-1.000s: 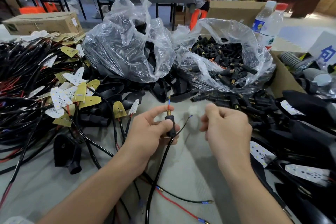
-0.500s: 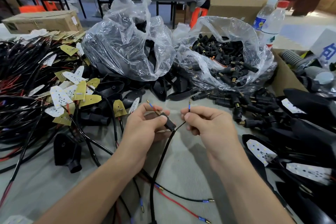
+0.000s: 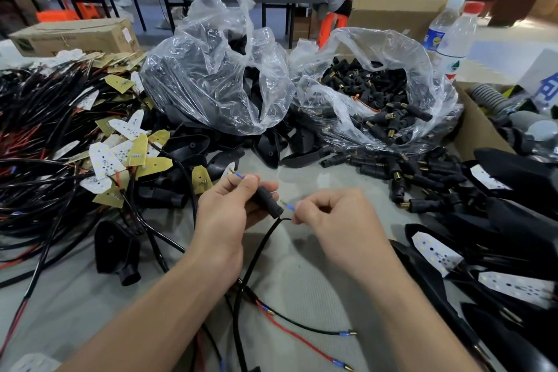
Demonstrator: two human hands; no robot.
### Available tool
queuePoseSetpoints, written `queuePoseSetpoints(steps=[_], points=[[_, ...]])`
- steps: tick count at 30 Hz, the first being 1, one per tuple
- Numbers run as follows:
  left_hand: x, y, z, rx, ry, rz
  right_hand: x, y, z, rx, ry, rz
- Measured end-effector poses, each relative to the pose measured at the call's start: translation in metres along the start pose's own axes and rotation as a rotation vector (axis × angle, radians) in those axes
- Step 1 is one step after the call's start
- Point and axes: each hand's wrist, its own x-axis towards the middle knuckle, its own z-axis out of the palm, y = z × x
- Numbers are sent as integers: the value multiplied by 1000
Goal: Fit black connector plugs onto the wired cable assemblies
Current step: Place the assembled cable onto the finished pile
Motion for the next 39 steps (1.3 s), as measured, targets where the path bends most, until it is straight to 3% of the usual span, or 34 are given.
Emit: queuePoseSetpoints(steps=[4, 12, 34, 39], points=[[2, 0, 0, -88, 50, -23, -2, -1, 4, -85, -94, -27], [4, 1, 0, -185, 37, -67, -2, -2, 5, -51, -21, 0], [-5, 0, 7, 62, -55, 214, 0, -10, 16, -342, 152, 162], [-1, 0, 5, 53, -31, 199, 2, -7, 14, -192, 98, 159]])
